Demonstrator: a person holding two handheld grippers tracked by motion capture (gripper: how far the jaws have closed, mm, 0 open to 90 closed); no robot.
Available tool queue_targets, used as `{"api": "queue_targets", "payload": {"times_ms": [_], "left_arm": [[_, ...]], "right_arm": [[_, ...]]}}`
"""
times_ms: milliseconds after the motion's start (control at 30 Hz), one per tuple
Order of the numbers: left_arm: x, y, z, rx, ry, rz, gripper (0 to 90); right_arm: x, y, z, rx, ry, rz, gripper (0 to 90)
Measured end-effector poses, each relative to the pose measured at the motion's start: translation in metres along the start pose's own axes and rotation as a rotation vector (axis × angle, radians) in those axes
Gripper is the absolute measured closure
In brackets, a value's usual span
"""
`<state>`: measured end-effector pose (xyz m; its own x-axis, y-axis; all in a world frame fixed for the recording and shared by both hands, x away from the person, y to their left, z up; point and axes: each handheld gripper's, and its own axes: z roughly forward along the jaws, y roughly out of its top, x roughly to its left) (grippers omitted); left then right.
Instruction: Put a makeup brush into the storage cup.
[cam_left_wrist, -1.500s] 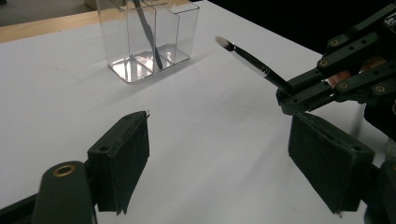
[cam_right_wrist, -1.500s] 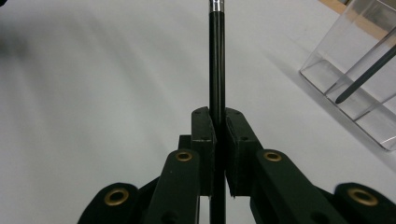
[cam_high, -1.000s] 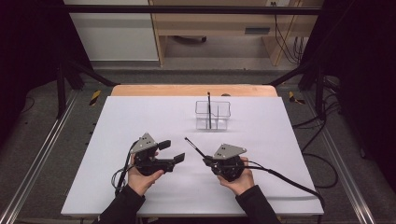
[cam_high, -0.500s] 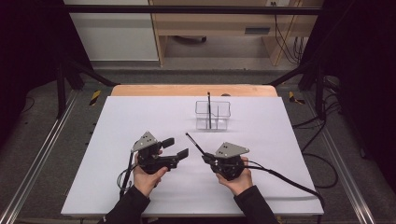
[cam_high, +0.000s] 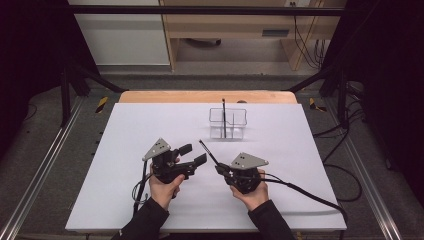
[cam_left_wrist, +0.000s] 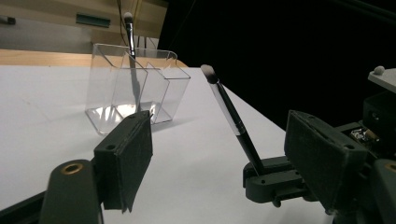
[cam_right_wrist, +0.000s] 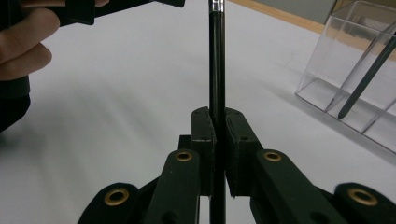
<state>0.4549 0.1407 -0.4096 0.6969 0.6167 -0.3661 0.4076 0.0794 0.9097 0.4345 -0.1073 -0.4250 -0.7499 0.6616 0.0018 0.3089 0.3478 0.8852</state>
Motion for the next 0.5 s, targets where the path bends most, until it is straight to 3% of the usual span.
{"api": "queue_targets", "payload": {"times_ms": [267, 500], "left_arm": [[-0.004, -0.004, 0.01, -0.022, -0.013, -0.034, 26.8], [-0.006, -0.009, 0.014, -0.038, -0.025, -0.074, 35.1]], "right_arm": [[0.001, 0.0, 0.0, -0.018, -0.006, 0.016, 84.3], [0.002, -0.001, 0.001, -0.025, -0.003, 0.025, 84.2]]}}
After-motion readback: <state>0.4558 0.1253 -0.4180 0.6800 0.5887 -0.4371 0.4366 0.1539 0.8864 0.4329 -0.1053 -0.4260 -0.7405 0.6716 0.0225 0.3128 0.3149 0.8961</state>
